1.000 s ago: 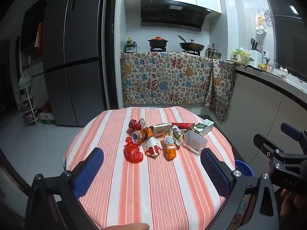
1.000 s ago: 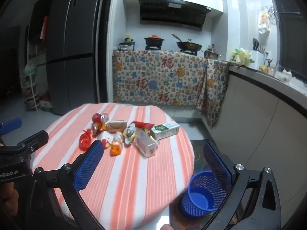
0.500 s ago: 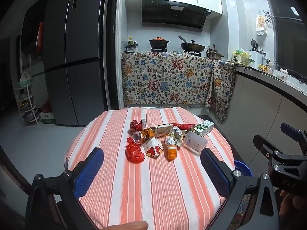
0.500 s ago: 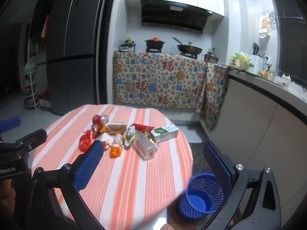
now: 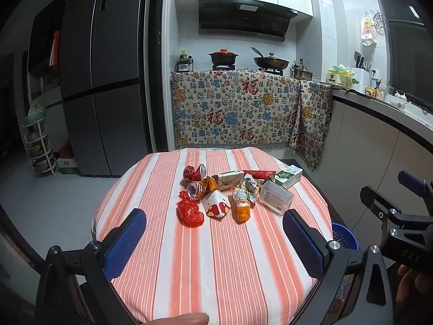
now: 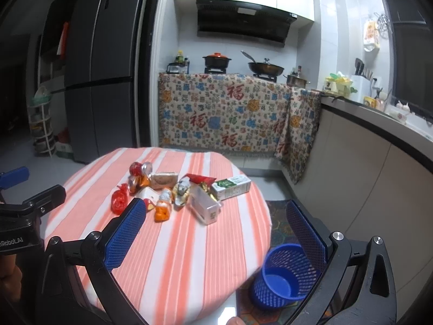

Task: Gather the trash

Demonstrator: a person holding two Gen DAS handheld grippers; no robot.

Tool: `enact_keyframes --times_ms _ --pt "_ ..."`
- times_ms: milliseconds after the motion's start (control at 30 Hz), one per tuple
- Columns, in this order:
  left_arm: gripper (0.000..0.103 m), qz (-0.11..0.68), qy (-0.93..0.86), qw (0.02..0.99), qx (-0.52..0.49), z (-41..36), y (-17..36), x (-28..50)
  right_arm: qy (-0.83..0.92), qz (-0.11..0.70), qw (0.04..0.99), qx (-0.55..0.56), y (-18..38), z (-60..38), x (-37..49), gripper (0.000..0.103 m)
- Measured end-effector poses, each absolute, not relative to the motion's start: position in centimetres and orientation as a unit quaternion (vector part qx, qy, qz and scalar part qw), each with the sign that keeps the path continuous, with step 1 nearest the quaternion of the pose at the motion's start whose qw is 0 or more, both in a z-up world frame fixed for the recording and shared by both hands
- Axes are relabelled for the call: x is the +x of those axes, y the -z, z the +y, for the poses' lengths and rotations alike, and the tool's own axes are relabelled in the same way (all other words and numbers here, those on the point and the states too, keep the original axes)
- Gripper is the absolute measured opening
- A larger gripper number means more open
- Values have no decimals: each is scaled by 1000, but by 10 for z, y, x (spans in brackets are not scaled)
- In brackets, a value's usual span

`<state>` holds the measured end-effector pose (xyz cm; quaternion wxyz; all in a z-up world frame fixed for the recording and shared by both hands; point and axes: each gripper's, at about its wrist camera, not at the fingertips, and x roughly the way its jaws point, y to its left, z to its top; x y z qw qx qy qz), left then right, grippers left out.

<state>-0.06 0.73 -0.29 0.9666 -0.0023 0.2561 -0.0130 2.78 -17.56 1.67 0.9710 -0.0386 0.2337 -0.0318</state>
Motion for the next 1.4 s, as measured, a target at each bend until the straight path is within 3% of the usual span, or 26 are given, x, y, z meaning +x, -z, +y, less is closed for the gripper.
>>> enact_keyframes --times_ms 1400 --pt "103 264 17 964 -2 0 9 -5 40 231 971 -35 -13 -181 27 103"
